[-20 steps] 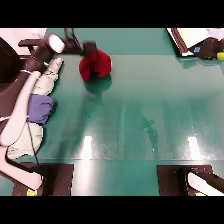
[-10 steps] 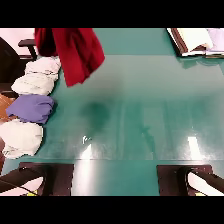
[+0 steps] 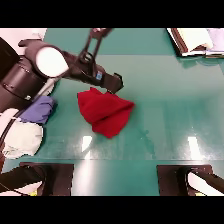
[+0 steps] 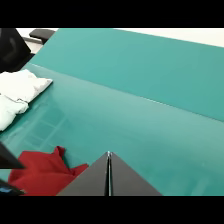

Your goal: Fold the shirts.

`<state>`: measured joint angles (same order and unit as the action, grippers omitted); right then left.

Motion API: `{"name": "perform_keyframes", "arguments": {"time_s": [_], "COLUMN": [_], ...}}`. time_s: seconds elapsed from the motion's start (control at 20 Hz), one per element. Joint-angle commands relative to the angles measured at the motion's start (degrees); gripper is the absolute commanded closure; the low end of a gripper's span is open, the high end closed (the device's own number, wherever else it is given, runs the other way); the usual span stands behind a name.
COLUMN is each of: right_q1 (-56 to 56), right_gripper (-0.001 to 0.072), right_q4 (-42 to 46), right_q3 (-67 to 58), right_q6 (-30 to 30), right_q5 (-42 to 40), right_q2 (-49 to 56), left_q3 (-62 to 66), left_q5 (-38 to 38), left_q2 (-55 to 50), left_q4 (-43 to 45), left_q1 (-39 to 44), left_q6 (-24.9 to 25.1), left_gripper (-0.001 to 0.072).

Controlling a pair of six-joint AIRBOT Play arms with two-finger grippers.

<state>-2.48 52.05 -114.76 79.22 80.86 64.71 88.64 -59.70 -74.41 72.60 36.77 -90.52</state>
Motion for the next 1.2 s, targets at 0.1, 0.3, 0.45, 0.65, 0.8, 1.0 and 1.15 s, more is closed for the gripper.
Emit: {"name": "perform_keyframes", "arguments": {"time_s": [0.1,0.3,0.45,0.65,0.8,1.0,1.15], "right_q1": [-0.04,-0.04,-0.07,-0.07,-0.04,-0.04,-0.07], "right_gripper": [0.0696,0.0696,0.0696,0.0696,0.0696,0.0696,0.0697], "right_q4": [0.0,0.02,0.02,0.04,0.02,0.48,0.42], "right_q3": [-0.33,-0.31,-0.31,1.01,8.24,21.75,34.99], "right_q6": [0.52,0.52,0.52,0.94,2.43,2.43,2.45], "right_q5": [1.27,1.57,1.73,1.7,1.64,1.64,-0.15], "right_q2": [-0.07,-0.04,-0.04,-0.31,-1.66,-2.56,-2.56], "left_q3": [-0.79,-5.31,-13.4,-16.87,-16.87,-15.52,-11.41], "left_q5": [3.02,1.51,1.64,1.9,2.95,5.9,5.14], "left_q2": [-0.7,-2.16,-4.83,-11.8,-14.12,-13.97,-13.57], "left_q4": [6.1,4.44,3.04,-2.08,-3.91,-3.87,-3.61], "left_q1": [-10.45,-24.04,-27.82,-28.0,-28.0,-28.0,-28.0], "left_q6": [-1.09,-3.82,-3.78,-3.43,-3.41,-3.28,-1.75], "left_gripper": [0.0096,0.0096,0.0096,0.0096,0.0098,0.0681,0.0681]}}
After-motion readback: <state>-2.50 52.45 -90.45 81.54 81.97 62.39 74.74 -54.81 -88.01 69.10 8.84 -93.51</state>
